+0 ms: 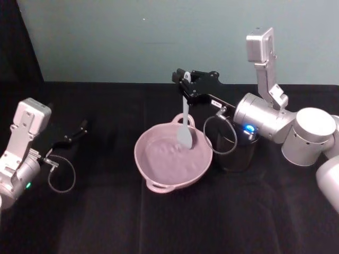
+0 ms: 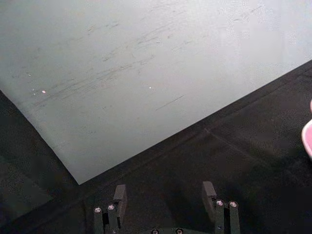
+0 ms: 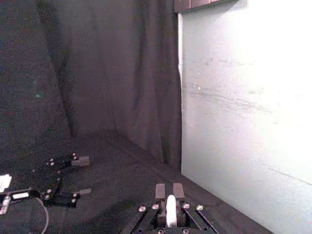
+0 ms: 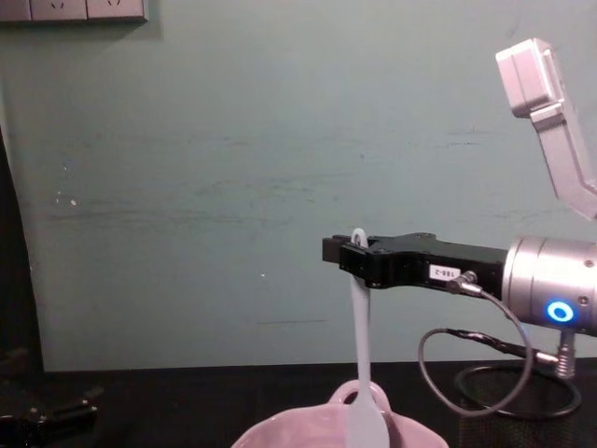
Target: Use the one hand to pick up the spoon and stir the clear water in the bowl.
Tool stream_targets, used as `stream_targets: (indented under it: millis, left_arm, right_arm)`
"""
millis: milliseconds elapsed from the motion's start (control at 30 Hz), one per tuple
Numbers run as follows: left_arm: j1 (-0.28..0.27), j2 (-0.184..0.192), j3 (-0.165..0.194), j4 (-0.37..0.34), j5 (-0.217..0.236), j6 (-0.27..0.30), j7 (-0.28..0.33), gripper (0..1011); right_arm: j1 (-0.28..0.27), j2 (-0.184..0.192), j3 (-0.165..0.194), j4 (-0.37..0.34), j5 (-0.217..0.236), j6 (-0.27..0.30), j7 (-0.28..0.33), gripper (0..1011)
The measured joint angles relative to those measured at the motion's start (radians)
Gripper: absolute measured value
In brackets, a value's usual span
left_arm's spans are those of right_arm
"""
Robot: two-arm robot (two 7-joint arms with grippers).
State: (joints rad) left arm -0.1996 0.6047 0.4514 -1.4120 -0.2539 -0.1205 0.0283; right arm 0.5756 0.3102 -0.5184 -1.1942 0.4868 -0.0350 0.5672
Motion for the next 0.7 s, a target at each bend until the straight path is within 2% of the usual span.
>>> stream_targets:
  millis: [333,533,700]
  left_arm:
    - [0.0,0.0,0.0,0.0,0.0,0.0,0.0,1011]
    - [0.0,0.0,0.0,0.0,0.0,0.0,0.0,1011]
    - [0.0,0.0,0.0,0.0,0.0,0.0,0.0,1011]
  right_arm:
    - [-0.063,0.039,-0.012,-0.136,-0.039,0.063,-0.029,108]
    - [-0.088,0.039,-0.029,-0.197,-0.048,0.074,-0.028,108]
    - [-0.088,0.024,-0.041,-0.199,-0.047,0.073,-0.013,109]
